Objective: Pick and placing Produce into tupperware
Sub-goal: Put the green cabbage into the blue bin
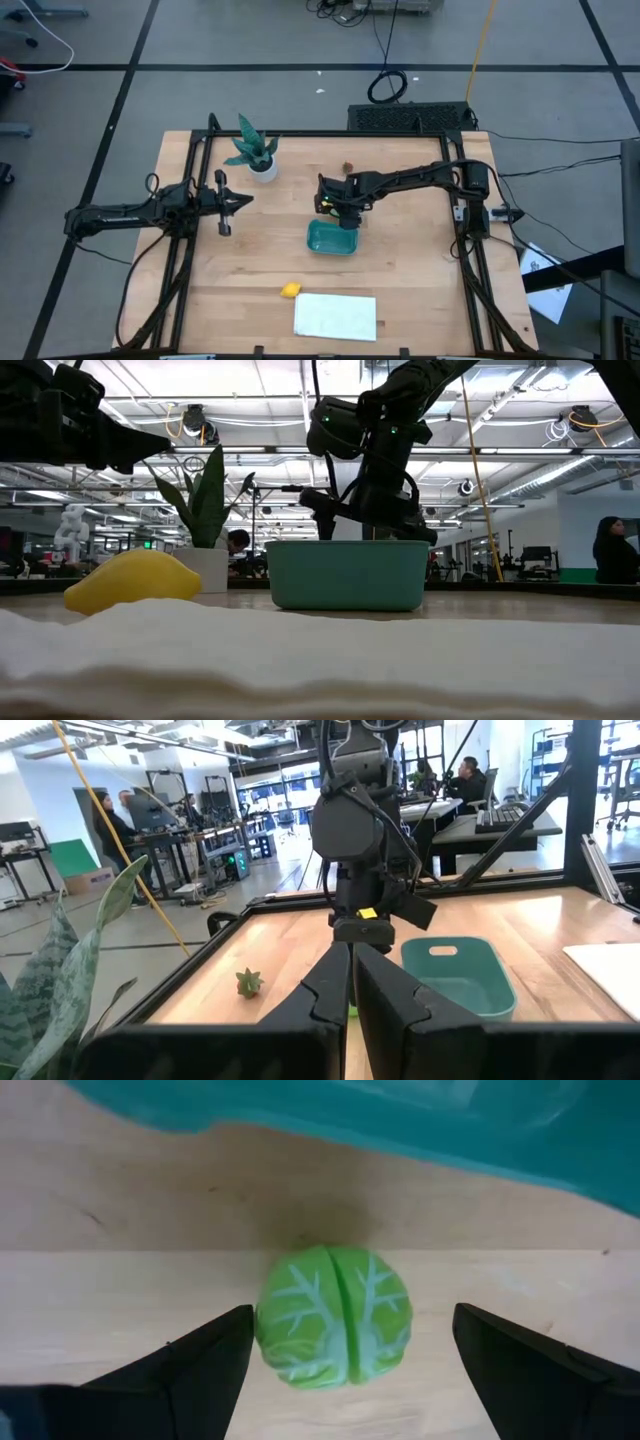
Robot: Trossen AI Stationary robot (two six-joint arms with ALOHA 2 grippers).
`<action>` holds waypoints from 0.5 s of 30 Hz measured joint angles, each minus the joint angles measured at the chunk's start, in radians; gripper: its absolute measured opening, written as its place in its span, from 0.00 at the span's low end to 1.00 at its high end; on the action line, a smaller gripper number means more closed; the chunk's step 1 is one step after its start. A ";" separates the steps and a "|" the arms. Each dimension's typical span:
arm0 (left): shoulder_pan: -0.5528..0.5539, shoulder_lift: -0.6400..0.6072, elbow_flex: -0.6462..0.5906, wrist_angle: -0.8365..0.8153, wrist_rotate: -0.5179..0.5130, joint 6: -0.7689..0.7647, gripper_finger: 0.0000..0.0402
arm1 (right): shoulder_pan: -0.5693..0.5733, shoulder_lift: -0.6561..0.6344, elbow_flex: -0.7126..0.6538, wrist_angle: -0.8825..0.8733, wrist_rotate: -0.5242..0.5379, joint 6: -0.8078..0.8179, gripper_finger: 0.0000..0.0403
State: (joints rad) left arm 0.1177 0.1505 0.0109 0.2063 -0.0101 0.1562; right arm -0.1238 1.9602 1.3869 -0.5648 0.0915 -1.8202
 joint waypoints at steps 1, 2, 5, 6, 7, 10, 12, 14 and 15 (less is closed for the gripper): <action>0.000 0.000 0.000 0.000 0.000 0.000 0.06 | 0.000 0.000 0.000 0.000 -0.002 0.001 0.83; 0.000 0.000 0.000 0.000 0.000 0.000 0.06 | 0.000 0.000 0.000 0.000 -0.008 0.001 0.83; 0.000 0.000 0.000 0.000 0.000 0.000 0.06 | 0.000 0.000 0.000 0.000 -0.017 0.014 0.83; 0.000 0.000 0.000 0.000 0.000 0.000 0.06 | 0.000 0.000 0.000 0.000 -0.017 0.022 0.83; 0.000 0.000 0.000 0.000 0.000 0.000 0.06 | -0.001 0.000 0.000 0.000 -0.017 0.030 0.83; 0.000 0.000 0.000 0.000 0.000 0.001 0.06 | -0.006 0.000 0.000 0.000 -0.018 0.044 0.83; 0.000 0.000 0.000 0.000 0.000 0.001 0.06 | -0.006 0.000 0.000 0.000 -0.018 0.054 0.82; 0.000 0.000 0.000 0.000 0.000 0.001 0.06 | -0.006 0.000 0.000 0.000 -0.018 0.061 0.80; 0.000 0.000 0.000 0.000 0.000 0.001 0.06 | -0.006 0.000 0.000 0.000 -0.018 0.061 0.79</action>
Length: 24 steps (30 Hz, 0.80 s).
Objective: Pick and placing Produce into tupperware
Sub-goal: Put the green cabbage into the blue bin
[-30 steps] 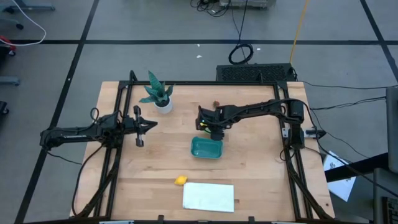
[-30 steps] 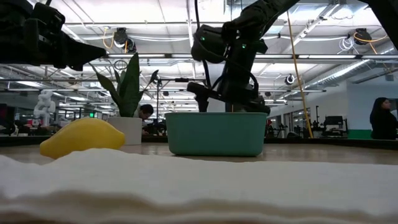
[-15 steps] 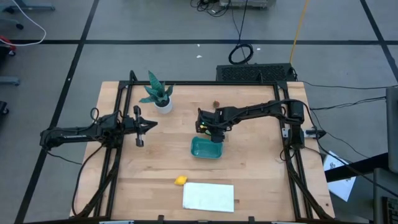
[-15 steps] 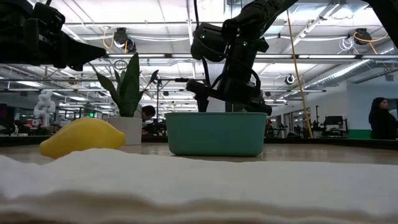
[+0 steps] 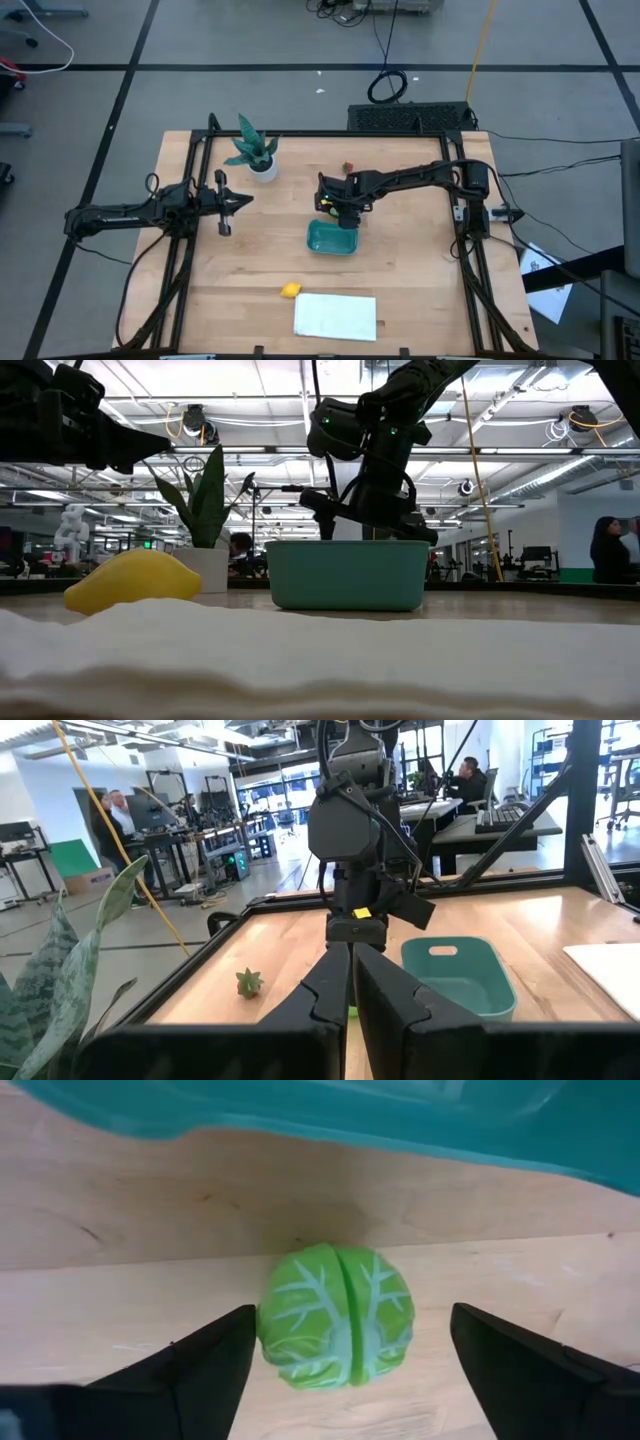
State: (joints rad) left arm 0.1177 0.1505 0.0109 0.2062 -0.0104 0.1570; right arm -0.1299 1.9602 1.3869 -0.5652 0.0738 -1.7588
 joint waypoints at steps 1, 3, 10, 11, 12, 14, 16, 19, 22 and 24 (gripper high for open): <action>0.000 0.000 0.000 0.000 0.000 0.000 0.06 | 0.000 0.000 0.000 0.000 0.000 -0.001 0.77; 0.000 0.000 0.000 0.000 0.000 0.000 0.06 | 0.000 0.000 0.000 0.000 0.000 -0.005 0.74; 0.000 0.000 0.000 0.000 0.000 0.000 0.06 | 0.000 0.000 0.000 0.000 -0.001 -0.007 0.66; 0.000 0.000 0.000 0.000 0.000 0.000 0.06 | 0.000 0.001 0.000 0.000 -0.004 -0.006 0.66; 0.000 0.000 0.000 0.000 0.000 0.000 0.06 | 0.000 0.005 0.001 0.001 -0.007 -0.007 0.65; 0.000 0.000 0.000 0.000 0.000 0.000 0.06 | -0.001 0.016 0.001 -0.001 -0.011 -0.006 0.64; 0.000 0.000 0.000 0.000 0.000 0.000 0.06 | -0.001 0.025 0.001 -0.007 -0.018 -0.005 0.63; 0.000 0.000 0.000 0.000 0.000 0.000 0.06 | -0.001 0.037 0.001 -0.008 -0.019 -0.006 0.62; 0.000 0.000 0.000 0.000 0.000 0.000 0.06 | -0.001 0.035 0.001 0.010 -0.019 -0.004 0.61; 0.000 0.000 0.000 0.000 0.000 0.003 0.06 | -0.001 0.036 0.001 0.015 -0.019 -0.004 0.59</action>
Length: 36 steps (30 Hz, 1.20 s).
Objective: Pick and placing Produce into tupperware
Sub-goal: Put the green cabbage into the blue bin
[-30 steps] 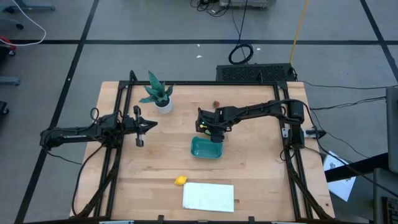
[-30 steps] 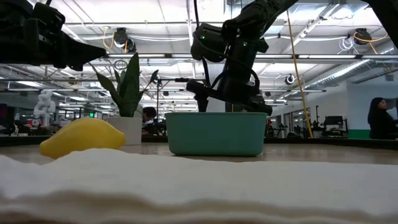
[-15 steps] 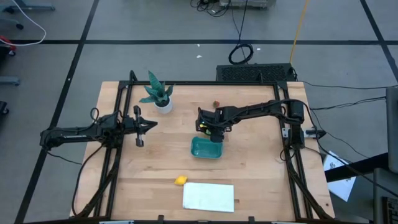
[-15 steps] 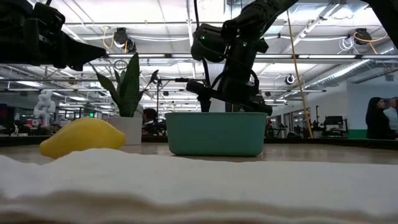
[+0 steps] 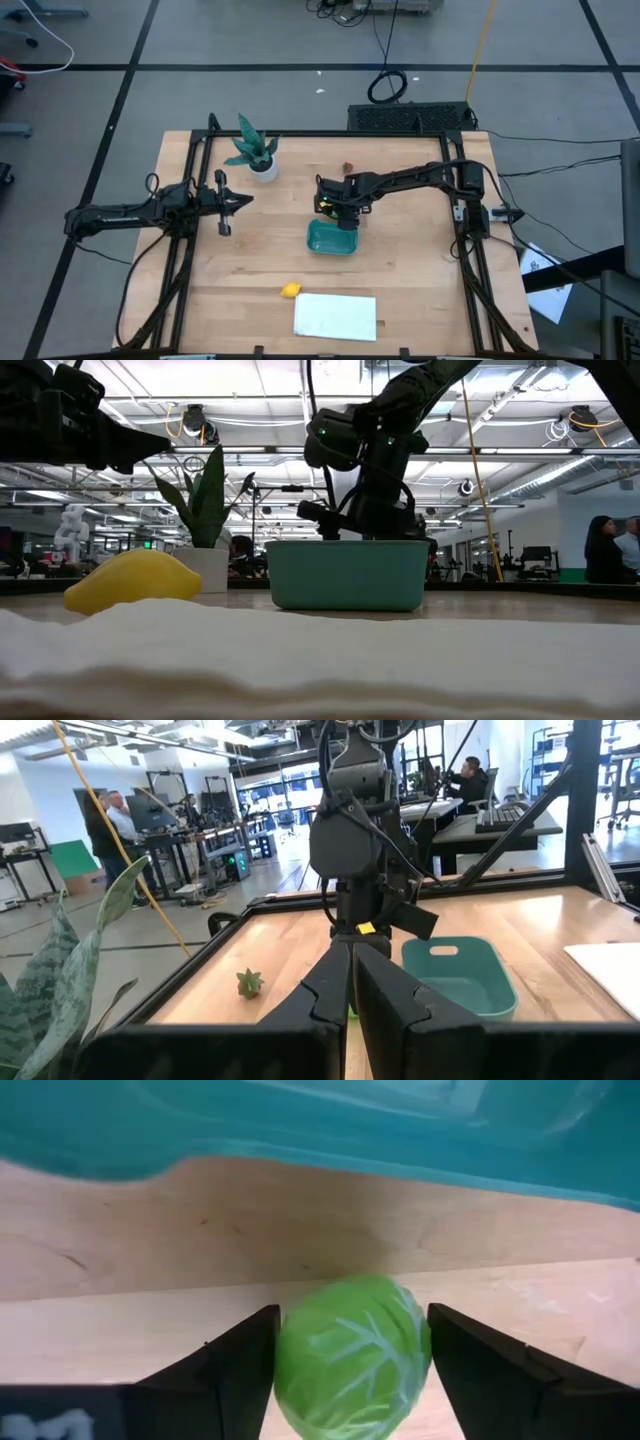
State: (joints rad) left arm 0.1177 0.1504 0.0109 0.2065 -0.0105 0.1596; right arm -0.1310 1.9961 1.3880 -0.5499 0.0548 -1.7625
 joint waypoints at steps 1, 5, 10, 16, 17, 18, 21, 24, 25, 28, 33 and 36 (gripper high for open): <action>0.000 0.000 0.000 0.000 0.000 0.000 0.06 | 0.000 0.000 0.000 0.000 0.000 0.002 0.58; 0.000 0.000 0.000 0.000 0.000 -0.002 0.06 | 0.000 0.000 0.000 0.002 0.003 0.026 0.51; 0.000 0.000 0.000 0.000 0.000 -0.004 0.06 | 0.000 0.000 0.000 0.016 0.028 0.039 0.43; 0.000 0.000 0.000 0.006 0.000 -0.005 0.06 | 0.000 0.000 0.000 0.026 0.050 0.069 0.45; 0.000 0.000 0.000 0.006 0.000 -0.005 0.06 | 0.000 0.000 0.000 0.032 0.050 0.077 0.45; 0.000 0.000 0.000 0.006 0.000 -0.005 0.06 | 0.000 0.000 0.000 0.037 0.050 0.084 0.45; 0.000 0.000 0.000 0.006 0.000 -0.006 0.06 | 0.000 -0.002 0.000 0.061 0.050 0.101 0.44; 0.000 0.000 0.000 0.005 0.000 -0.007 0.06 | 0.000 -0.006 0.000 0.081 0.050 0.102 0.44; 0.000 0.000 0.000 0.005 0.000 -0.007 0.06 | 0.000 -0.009 0.000 0.084 0.051 0.102 0.44; 0.000 0.000 0.000 0.005 0.000 -0.007 0.06 | 0.000 -0.011 0.000 0.087 0.076 0.102 0.44; 0.000 0.000 0.000 0.006 0.000 -0.007 0.06 | 0.000 -0.019 -0.001 0.085 0.131 0.102 0.44; 0.000 0.000 0.000 0.005 0.000 -0.007 0.06 | 0.000 -0.040 -0.001 0.087 0.132 0.106 0.44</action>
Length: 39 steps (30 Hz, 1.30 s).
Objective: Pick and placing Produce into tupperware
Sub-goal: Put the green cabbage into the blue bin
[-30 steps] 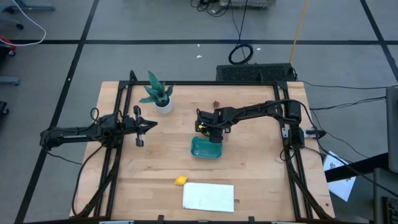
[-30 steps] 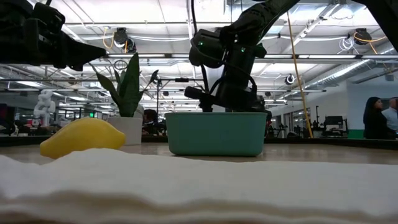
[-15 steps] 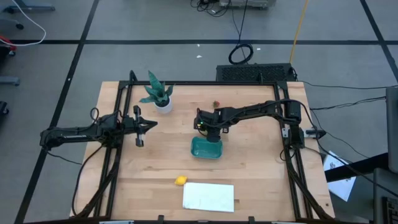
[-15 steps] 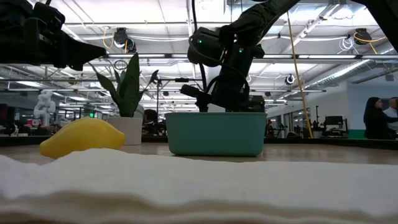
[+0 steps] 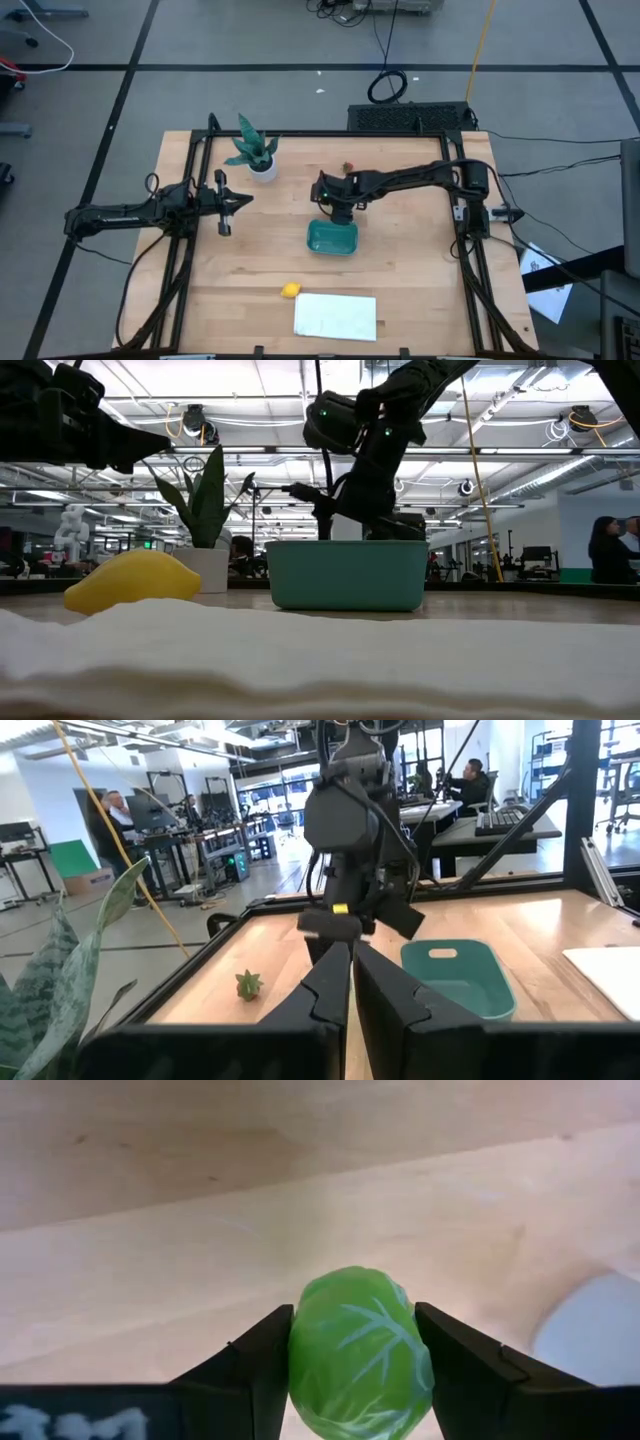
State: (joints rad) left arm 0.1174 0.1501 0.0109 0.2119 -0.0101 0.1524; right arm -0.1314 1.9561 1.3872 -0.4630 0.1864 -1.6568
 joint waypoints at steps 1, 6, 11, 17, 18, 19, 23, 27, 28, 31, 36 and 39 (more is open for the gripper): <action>0.000 0.000 0.000 0.001 0.001 0.000 0.06 | 0.000 -0.008 0.000 0.000 0.000 0.006 0.44; 0.000 0.000 0.000 0.001 0.006 -0.003 0.06 | 0.000 -0.063 0.000 0.011 -0.003 0.062 0.44; 0.000 0.000 0.000 0.002 0.007 -0.001 0.06 | 0.015 -0.129 0.000 0.049 -0.039 0.197 0.44; 0.000 0.000 0.000 0.003 0.008 -0.002 0.06 | 0.026 -0.203 0.000 0.102 -0.162 0.397 0.44; 0.000 0.000 0.000 0.006 0.008 -0.002 0.06 | 0.029 -0.212 0.000 0.103 -0.168 0.410 0.45; 0.000 0.000 0.000 0.007 0.008 -0.002 0.06 | 0.033 -0.221 0.000 0.105 -0.176 0.422 0.45; 0.000 0.000 0.000 0.020 0.008 0.000 0.06 | 0.048 -0.239 0.000 0.104 -0.191 0.477 0.45; 0.000 0.000 0.000 0.020 0.008 0.000 0.06 | 0.058 -0.243 0.000 0.091 -0.190 0.501 0.45; 0.000 0.000 0.000 0.020 0.008 0.000 0.06 | 0.060 -0.243 0.000 0.088 -0.188 0.510 0.45; 0.000 0.000 0.000 0.019 0.008 0.000 0.06 | 0.062 -0.243 0.000 0.087 -0.189 0.540 0.45; 0.000 0.000 0.000 0.019 0.008 -0.001 0.06 | 0.061 -0.243 0.000 0.099 -0.192 0.593 0.45; 0.000 0.000 0.000 0.018 0.008 0.000 0.06 | 0.061 -0.243 0.000 0.100 -0.209 0.642 0.45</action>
State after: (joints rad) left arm 0.1173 0.1501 0.0109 0.2303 -0.0017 0.1520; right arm -0.0700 1.7126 1.3872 -0.3630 -0.0229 -1.0145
